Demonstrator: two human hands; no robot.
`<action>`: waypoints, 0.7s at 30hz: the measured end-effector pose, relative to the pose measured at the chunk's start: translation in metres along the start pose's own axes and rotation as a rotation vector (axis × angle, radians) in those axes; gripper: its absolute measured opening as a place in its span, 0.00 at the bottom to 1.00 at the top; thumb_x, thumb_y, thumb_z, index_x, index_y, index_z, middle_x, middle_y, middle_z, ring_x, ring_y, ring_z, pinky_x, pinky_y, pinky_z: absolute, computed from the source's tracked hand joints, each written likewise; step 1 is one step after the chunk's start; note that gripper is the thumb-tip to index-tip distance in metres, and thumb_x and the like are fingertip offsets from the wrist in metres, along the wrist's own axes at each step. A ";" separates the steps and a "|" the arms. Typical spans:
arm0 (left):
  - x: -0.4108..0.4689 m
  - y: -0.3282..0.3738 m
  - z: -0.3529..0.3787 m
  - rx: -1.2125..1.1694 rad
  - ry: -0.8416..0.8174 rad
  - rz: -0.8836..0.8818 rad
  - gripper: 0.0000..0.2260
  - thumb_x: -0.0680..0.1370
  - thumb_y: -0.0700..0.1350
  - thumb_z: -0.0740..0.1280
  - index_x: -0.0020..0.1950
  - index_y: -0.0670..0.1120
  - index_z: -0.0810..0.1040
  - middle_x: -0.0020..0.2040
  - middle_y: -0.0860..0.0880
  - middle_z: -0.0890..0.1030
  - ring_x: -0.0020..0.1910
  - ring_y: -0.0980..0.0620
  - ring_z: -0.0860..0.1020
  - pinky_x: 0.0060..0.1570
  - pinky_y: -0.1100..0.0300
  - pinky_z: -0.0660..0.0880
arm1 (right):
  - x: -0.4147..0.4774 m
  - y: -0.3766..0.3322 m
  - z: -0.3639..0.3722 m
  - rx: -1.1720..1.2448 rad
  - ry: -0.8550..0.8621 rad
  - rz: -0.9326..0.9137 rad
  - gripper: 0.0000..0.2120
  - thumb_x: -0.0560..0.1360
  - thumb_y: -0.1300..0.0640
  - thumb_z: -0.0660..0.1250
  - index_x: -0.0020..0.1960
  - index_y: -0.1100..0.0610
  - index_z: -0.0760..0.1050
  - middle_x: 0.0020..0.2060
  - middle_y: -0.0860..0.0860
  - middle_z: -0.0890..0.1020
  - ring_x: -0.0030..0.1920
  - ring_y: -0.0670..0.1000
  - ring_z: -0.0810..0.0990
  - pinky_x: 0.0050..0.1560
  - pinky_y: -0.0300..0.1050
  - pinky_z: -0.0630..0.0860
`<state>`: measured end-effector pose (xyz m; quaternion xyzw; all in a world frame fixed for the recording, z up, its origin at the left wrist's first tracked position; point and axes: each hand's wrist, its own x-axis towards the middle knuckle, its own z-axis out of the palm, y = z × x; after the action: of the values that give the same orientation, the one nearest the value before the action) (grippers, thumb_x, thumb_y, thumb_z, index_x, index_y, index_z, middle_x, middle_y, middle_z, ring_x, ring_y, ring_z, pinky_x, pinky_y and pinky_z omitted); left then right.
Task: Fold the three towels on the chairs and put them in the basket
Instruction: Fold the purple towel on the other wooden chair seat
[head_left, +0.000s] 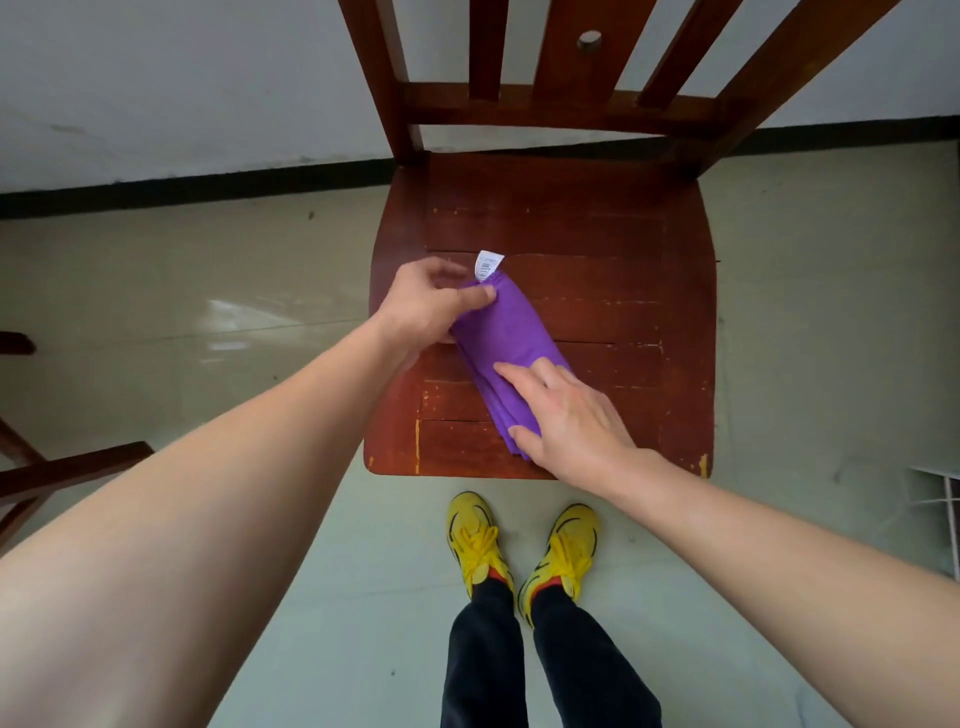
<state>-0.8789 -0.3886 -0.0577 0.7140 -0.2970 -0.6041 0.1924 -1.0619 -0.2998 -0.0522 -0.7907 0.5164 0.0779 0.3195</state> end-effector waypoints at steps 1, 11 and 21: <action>0.002 -0.002 0.001 0.094 0.026 0.055 0.14 0.69 0.46 0.77 0.52 0.49 0.80 0.43 0.48 0.79 0.41 0.49 0.79 0.44 0.53 0.80 | -0.002 0.002 0.004 0.076 0.023 -0.003 0.29 0.74 0.52 0.68 0.74 0.50 0.65 0.59 0.52 0.73 0.60 0.55 0.74 0.54 0.53 0.76; 0.006 -0.020 0.023 0.568 0.243 0.469 0.09 0.75 0.37 0.66 0.55 0.41 0.77 0.45 0.44 0.80 0.45 0.45 0.76 0.45 0.61 0.66 | -0.015 -0.001 0.038 0.813 0.176 0.427 0.10 0.69 0.66 0.72 0.41 0.52 0.78 0.30 0.51 0.82 0.31 0.52 0.81 0.40 0.45 0.80; 0.019 -0.003 0.014 0.635 0.127 0.341 0.12 0.76 0.38 0.67 0.59 0.44 0.78 0.51 0.46 0.78 0.52 0.47 0.76 0.48 0.65 0.66 | -0.029 0.021 0.014 0.473 0.399 0.533 0.11 0.68 0.46 0.75 0.46 0.47 0.77 0.42 0.43 0.77 0.41 0.47 0.77 0.41 0.49 0.76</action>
<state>-0.8905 -0.3975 -0.0771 0.7144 -0.5721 -0.3954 0.0770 -1.0908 -0.2745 -0.0590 -0.5334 0.7588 -0.1181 0.3547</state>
